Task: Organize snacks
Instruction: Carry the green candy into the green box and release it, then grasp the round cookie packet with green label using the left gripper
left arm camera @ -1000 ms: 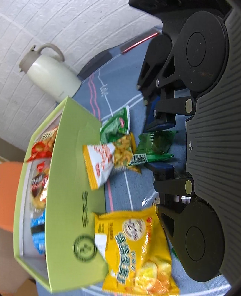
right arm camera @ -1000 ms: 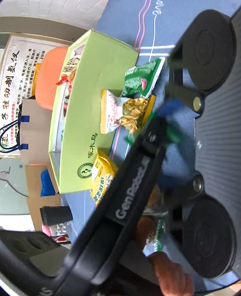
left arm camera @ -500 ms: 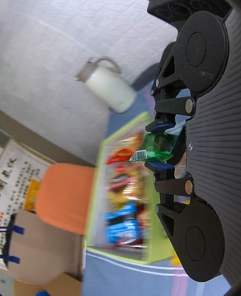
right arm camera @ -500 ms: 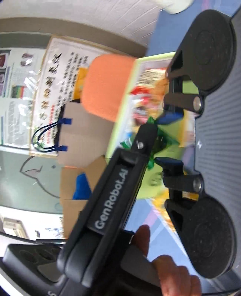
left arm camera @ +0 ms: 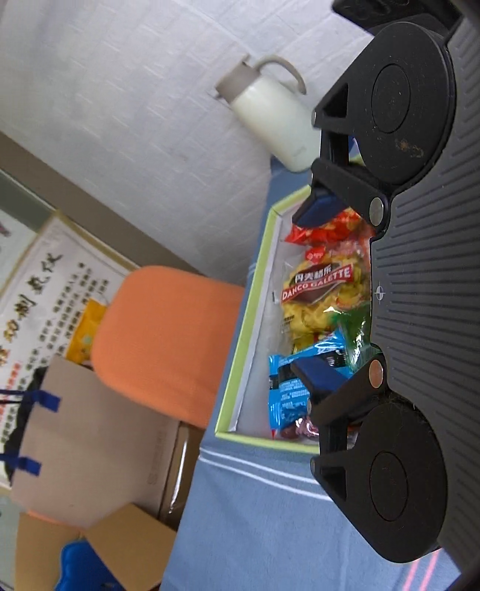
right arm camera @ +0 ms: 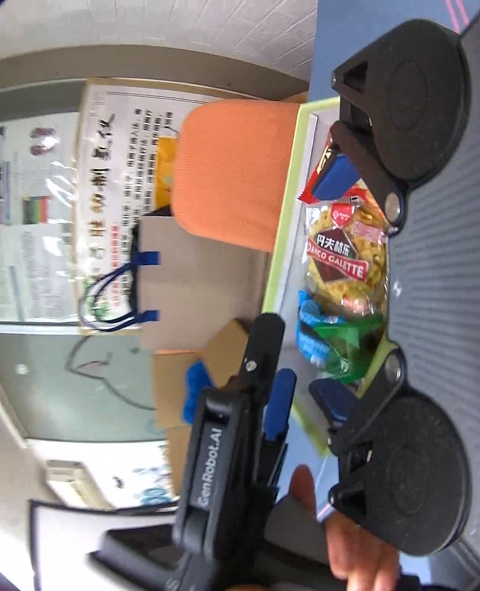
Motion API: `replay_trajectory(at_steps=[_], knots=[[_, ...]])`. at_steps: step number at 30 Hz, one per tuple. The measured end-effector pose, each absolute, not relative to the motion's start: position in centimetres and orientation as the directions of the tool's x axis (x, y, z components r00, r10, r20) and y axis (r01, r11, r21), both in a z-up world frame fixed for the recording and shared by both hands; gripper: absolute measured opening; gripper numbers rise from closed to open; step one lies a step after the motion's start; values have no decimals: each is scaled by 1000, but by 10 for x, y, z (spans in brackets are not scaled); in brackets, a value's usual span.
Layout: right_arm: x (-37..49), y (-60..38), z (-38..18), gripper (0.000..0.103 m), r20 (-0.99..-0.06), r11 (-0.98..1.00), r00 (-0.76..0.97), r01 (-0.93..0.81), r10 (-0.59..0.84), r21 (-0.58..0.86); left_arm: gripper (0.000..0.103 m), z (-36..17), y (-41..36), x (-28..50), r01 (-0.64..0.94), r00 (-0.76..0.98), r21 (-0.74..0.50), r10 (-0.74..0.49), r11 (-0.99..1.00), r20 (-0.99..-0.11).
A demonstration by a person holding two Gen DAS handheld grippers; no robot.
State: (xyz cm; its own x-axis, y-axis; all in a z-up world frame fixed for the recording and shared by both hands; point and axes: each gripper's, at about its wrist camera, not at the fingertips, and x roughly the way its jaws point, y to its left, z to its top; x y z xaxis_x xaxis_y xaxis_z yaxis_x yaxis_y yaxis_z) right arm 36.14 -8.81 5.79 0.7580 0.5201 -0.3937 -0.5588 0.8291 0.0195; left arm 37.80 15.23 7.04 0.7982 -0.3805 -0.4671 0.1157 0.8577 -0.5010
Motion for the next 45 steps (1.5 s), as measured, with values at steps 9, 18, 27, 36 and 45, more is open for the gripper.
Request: replay_trajectory(at_steps=[9, 18, 27, 36, 45], knots=[[280, -97, 54, 102, -466, 751, 618, -636, 633, 177, 74, 74, 162, 296, 133, 812, -457, -361, 879, -458], [189, -49, 6, 102, -583, 695, 550, -718, 598, 35, 73, 23, 179, 220, 39, 753, -433, -311, 901, -580], [209, 9, -12, 102, -663, 645, 461, -763, 590, 43, 59, -4, 203, 211, 30, 665, -553, -430, 833, -611], [210, 18, -22, 102, -681, 672, 485, -740, 549, 15, 53, -14, 201, 218, 78, 629, -529, -453, 845, -631], [207, 3, -17, 66, -649, 712, 549, -702, 526, -16, 3, -20, 200, 219, 96, 624, -524, -462, 846, -630]])
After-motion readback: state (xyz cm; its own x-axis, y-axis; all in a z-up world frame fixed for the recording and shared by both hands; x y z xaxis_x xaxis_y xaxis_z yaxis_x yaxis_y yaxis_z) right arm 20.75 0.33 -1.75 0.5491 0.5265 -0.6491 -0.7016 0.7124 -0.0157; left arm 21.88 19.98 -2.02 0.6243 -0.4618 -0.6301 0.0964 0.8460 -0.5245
